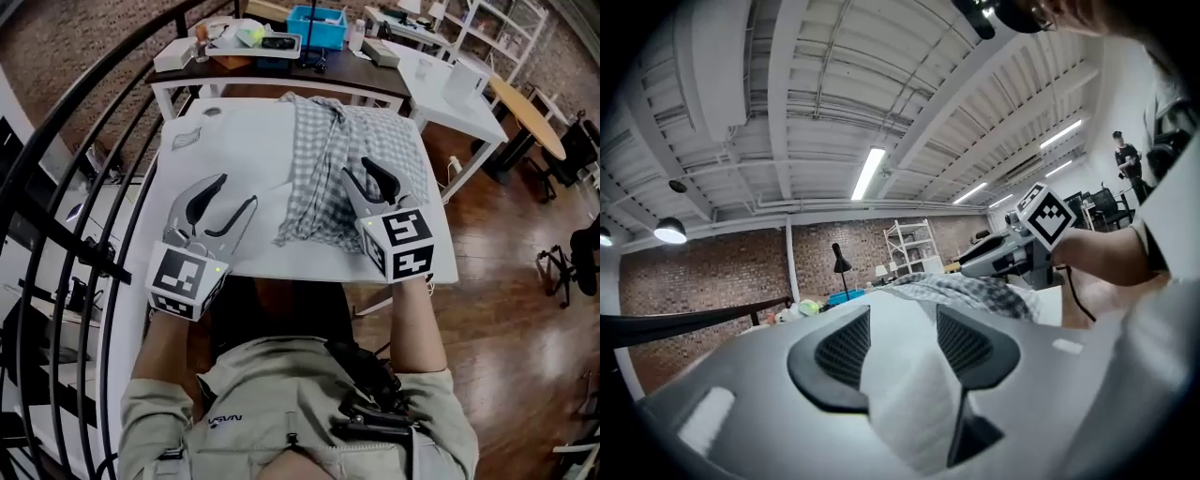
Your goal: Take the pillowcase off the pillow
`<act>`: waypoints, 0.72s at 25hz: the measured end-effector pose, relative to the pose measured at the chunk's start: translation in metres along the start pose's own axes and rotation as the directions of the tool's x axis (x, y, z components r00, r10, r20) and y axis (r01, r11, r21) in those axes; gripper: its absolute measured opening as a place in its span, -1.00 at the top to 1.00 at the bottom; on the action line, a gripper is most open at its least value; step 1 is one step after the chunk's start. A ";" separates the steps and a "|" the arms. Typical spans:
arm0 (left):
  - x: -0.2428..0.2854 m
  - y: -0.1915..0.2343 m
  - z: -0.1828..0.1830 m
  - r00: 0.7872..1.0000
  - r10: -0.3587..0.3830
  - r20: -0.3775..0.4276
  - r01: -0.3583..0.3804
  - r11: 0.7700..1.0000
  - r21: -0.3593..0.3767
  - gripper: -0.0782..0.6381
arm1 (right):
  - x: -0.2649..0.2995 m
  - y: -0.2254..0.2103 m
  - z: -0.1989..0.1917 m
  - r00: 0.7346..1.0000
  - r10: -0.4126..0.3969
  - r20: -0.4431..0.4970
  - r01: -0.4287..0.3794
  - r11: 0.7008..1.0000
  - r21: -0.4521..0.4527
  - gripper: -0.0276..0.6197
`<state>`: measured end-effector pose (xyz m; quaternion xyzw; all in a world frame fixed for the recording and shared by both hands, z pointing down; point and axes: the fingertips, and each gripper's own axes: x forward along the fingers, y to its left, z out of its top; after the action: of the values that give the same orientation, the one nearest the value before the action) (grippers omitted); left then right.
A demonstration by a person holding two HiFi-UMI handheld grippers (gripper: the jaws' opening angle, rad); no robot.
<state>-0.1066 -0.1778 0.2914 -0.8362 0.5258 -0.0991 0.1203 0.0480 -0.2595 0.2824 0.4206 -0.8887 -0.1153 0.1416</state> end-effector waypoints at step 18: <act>0.014 -0.022 -0.089 0.972 0.130 -0.195 -0.108 0.987 0.120 0.73 | 0.006 0.120 -0.075 0.987 -0.020 -0.159 -0.022 0.966 -0.257 0.68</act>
<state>-0.1075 -0.1902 0.3833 -0.7810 0.5782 -0.2047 0.1172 -0.0154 -0.1958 0.3918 0.4061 -0.8520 -0.1957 0.2662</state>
